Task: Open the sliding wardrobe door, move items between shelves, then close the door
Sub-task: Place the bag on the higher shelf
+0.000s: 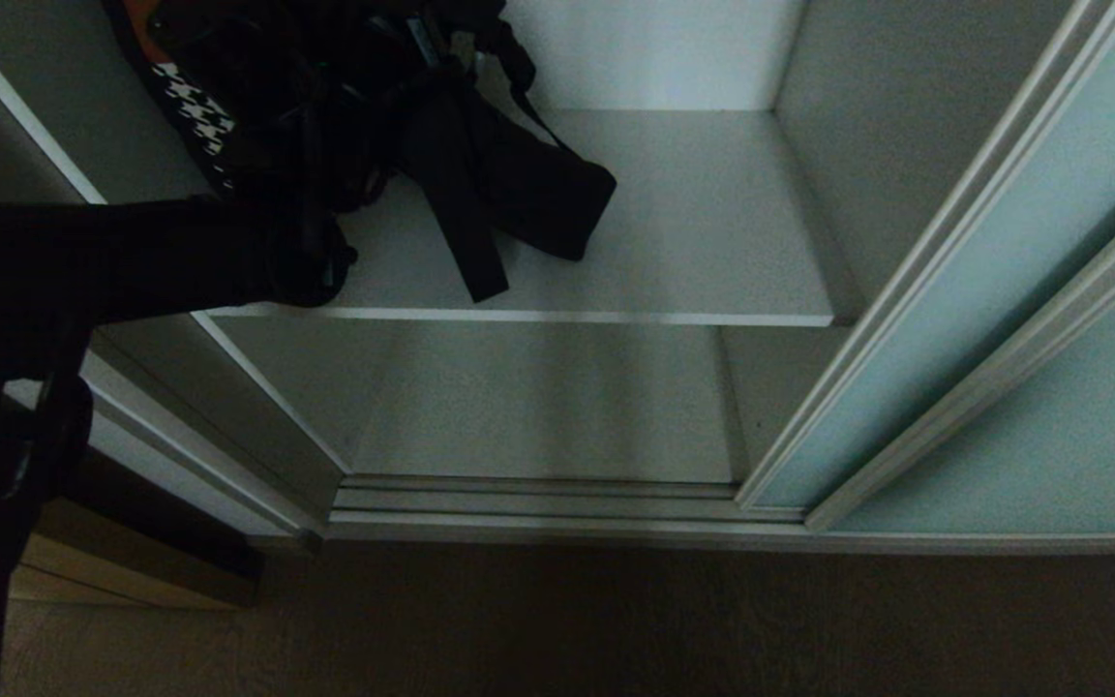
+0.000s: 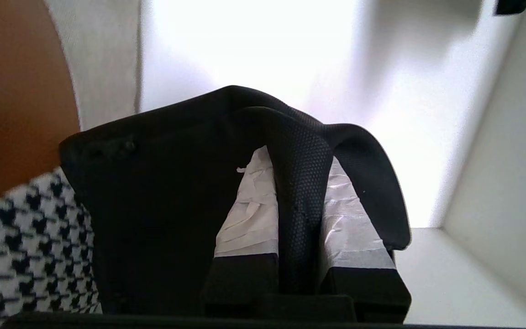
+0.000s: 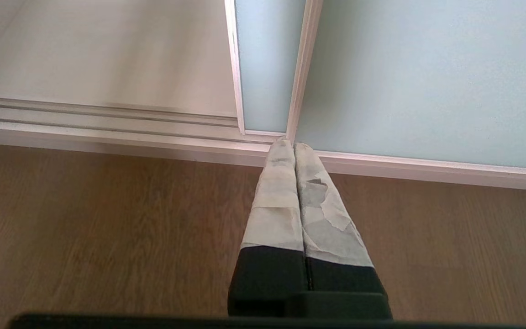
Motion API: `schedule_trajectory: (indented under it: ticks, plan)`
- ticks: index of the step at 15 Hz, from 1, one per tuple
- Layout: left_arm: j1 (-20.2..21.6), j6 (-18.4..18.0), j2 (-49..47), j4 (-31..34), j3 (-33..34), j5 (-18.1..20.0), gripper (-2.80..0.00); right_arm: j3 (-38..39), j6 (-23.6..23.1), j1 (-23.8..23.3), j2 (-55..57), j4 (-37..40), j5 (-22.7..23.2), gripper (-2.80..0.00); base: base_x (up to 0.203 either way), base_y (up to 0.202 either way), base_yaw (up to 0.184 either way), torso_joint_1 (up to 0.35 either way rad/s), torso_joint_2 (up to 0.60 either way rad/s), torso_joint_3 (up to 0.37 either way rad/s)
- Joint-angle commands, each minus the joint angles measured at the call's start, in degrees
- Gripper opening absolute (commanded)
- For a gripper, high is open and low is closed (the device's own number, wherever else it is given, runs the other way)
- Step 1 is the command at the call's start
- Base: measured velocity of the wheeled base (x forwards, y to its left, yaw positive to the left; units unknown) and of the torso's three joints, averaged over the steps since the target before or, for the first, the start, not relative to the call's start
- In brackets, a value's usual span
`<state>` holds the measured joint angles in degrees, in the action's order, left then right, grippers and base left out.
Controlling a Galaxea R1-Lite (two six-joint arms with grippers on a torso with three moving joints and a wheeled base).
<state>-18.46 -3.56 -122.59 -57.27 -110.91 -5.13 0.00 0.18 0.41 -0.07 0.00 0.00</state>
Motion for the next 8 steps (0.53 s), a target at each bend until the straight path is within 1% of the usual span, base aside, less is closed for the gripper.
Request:
schedule_trajectory:
  ticks: [1, 6, 8]
  plan:
    - [-0.3, -0.1, -3.2, -0.3, 0.1, -0.3, -2.80, 0.0, 0.0, 0.0, -0.1, 0.0, 0.0, -2.80, 0.000, 0.000, 0.000, 0.000, 0.00, 0.000]
    - [-1.2, -0.4, -6.6, -2.5, 0.1, -2.3, -2.80, 0.0, 0.0, -0.1, -0.1, 0.0, 0.0, -2.80, 0.000, 0.000, 0.000, 0.000, 0.00, 0.000]
    - [-2.0, -2.0, -9.9, -5.3, 0.1, -3.8, -2.80, 0.0, 0.0, 0.0, -0.1, 0.0, 0.0, -2.80, 0.000, 0.000, 0.000, 0.000, 0.00, 0.000]
